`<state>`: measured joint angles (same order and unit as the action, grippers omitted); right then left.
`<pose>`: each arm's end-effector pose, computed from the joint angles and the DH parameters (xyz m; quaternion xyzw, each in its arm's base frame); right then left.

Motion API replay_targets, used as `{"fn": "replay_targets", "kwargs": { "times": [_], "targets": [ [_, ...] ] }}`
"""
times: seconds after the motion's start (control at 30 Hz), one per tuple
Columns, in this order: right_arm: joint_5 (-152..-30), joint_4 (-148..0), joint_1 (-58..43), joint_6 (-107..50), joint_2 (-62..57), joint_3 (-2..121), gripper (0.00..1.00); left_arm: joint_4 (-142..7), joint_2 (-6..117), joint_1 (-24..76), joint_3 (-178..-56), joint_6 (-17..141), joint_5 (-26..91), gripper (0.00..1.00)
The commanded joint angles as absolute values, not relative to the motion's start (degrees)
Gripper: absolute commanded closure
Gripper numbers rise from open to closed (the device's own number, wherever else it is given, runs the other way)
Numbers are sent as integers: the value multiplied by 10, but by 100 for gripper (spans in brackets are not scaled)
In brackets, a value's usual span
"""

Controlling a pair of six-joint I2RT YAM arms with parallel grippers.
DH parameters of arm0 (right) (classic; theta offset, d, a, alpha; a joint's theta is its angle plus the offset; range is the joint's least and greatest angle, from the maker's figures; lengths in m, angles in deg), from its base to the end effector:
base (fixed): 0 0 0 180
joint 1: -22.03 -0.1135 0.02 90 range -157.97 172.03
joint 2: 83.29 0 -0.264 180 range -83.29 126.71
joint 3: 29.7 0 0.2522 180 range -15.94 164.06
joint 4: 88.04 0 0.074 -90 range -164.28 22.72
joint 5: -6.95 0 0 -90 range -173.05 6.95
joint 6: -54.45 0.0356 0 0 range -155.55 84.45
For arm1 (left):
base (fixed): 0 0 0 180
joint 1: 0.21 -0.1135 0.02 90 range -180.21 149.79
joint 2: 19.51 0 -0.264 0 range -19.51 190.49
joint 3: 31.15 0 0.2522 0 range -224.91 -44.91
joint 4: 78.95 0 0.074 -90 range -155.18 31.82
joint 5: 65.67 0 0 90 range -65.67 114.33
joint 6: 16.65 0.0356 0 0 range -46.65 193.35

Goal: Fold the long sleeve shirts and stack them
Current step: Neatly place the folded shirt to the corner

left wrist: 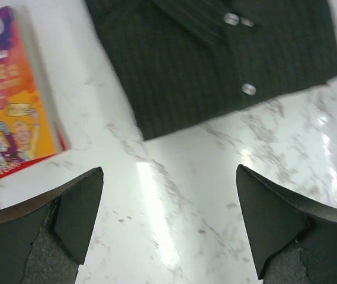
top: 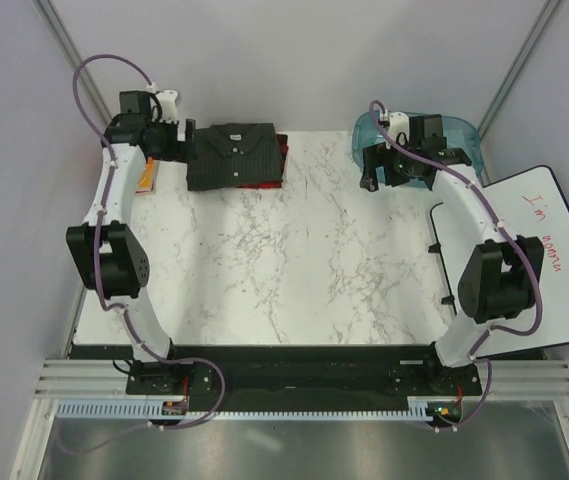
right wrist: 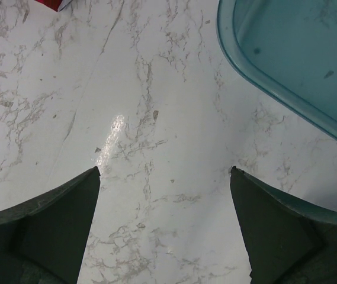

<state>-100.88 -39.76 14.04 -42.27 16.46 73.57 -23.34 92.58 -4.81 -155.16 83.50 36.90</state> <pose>0.3877 0.0654 0.3132 -0.1759 0.8968 0.1473 0.3784 0.4439 0.0279 0.3351 0.0872 0.9108 -0.0497 0.4005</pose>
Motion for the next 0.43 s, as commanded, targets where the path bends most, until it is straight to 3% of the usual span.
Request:
{"fn": "replay_targets", "kwargs": {
  "times": [0.0,0.17,0.4],
  "targets": [
    [-1011,-418,144,-424,87,680,2,-191,822,53,-1463,870,355,1],
    [-1008,-429,137,-448,22,568,2,-211,744,116,-1328,844,371,1],
    [-940,-439,53,-502,-99,465,2,-270,630,153,-1199,845,352,1]
  ]
}}
